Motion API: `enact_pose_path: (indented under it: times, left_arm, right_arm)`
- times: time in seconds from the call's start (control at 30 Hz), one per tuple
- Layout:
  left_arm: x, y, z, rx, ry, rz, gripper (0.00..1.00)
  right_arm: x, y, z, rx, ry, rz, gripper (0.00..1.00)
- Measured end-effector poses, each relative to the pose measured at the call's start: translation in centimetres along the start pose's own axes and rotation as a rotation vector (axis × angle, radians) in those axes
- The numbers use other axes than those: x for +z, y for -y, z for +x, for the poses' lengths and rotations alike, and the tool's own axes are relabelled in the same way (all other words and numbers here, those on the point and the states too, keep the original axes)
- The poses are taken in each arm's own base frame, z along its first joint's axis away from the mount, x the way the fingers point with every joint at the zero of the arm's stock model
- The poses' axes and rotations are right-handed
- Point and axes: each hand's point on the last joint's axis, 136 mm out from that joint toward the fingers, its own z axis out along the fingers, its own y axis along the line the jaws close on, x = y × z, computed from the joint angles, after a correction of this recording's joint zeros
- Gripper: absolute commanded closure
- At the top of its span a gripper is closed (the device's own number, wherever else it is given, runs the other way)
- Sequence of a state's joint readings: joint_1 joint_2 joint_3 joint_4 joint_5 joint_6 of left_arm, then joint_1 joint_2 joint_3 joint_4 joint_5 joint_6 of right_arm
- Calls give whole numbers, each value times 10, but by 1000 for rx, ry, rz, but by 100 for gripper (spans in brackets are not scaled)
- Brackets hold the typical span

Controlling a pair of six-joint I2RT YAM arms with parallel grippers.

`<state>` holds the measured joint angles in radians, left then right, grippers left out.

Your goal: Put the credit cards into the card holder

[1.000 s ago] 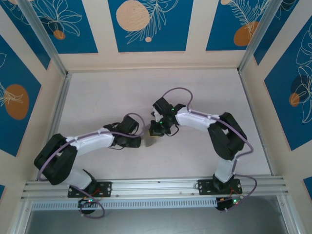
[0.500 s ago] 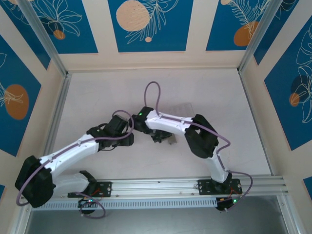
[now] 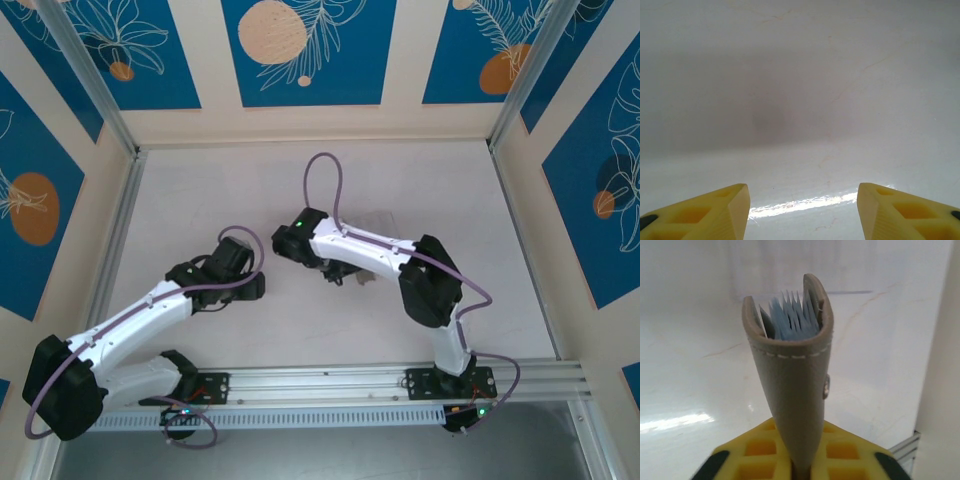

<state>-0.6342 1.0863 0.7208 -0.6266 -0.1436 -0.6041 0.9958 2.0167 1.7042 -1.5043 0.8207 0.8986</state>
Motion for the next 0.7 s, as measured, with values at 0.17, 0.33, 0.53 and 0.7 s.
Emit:
enact_pose_path:
  times: [0.17, 0.33, 0.53, 0.7]
  left_arm:
    - [-10, -9, -1, -4, 19, -30, 42]
    - [-30, -15, -13, -10, 86, -46, 44]
    - [-26, -3, -13, 34, 46, -6, 59]
    - [-5, 49, -21, 142, -37, 101, 62]
  right_arm:
    - [12, -77, 8, -95, -35, -151, 58]
    - [-5, -125, 8, -114, -51, -430, 53]
    - [-32, -101, -4, -33, -31, -726, 56]
    - [-14, -60, -17, 59, -20, -755, 54]
